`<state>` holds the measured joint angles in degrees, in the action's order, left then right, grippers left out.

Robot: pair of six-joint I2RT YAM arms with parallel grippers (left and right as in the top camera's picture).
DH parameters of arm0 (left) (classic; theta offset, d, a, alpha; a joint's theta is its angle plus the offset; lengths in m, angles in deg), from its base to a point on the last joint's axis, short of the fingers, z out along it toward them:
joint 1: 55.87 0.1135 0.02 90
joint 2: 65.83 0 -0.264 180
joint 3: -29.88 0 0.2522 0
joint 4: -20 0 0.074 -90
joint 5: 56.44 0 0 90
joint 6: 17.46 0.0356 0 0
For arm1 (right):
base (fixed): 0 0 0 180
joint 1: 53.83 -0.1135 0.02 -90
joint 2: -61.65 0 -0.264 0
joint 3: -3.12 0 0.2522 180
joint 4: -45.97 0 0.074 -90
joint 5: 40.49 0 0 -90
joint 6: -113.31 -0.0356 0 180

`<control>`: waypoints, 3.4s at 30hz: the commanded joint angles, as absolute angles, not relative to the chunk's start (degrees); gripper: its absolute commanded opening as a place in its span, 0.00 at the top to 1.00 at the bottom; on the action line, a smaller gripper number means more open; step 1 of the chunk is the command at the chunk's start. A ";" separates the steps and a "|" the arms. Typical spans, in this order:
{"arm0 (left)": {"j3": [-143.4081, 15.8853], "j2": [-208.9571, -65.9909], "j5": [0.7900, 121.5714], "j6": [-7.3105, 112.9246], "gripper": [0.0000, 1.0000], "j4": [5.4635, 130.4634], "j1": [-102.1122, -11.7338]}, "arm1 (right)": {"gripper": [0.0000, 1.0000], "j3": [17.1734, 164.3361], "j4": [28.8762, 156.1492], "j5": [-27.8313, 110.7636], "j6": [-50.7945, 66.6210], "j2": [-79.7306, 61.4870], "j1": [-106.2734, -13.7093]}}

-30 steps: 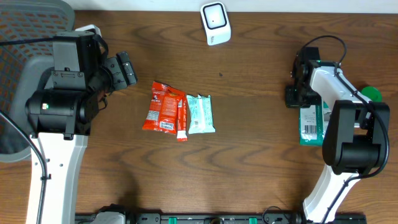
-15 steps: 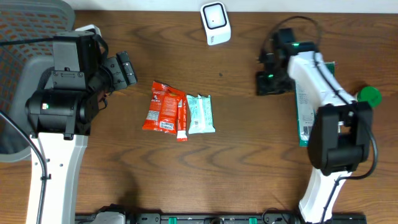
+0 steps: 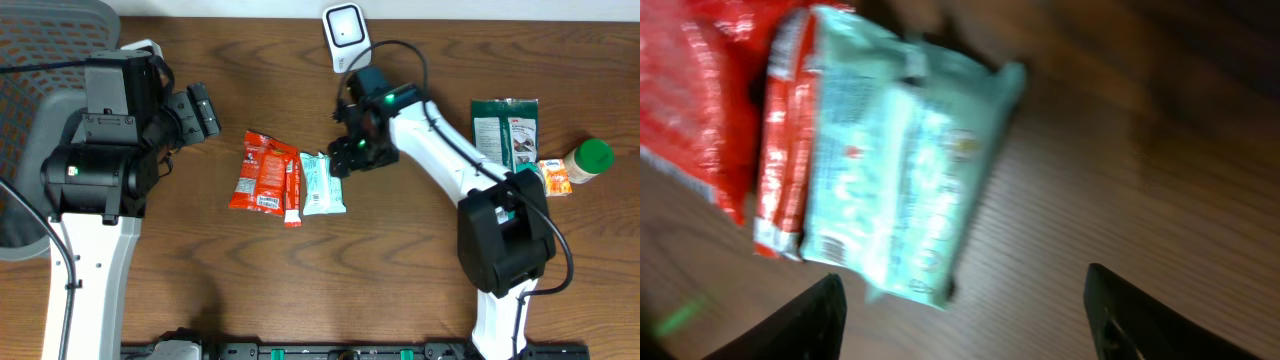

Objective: Scan the item barcode

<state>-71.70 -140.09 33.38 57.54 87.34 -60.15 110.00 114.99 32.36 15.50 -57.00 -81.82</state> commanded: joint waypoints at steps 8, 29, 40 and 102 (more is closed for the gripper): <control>-71.98 -140.20 32.88 57.43 0.10 87.32 -59.95 | 0.37 108.89 110.97 37.46 8.28 -57.09 -85.77; -71.98 -140.20 32.85 57.43 0.10 87.34 -59.95 | 0.82 95.18 95.21 37.04 2.08 -57.09 -85.86; -71.98 -140.20 32.88 57.43 0.10 87.32 -59.95 | 0.99 95.97 95.21 37.06 3.28 -56.37 -82.45; -71.98 -140.20 32.88 57.43 0.10 87.32 -59.95 | 0.99 86.26 97.70 45.41 15.24 -42.05 -83.80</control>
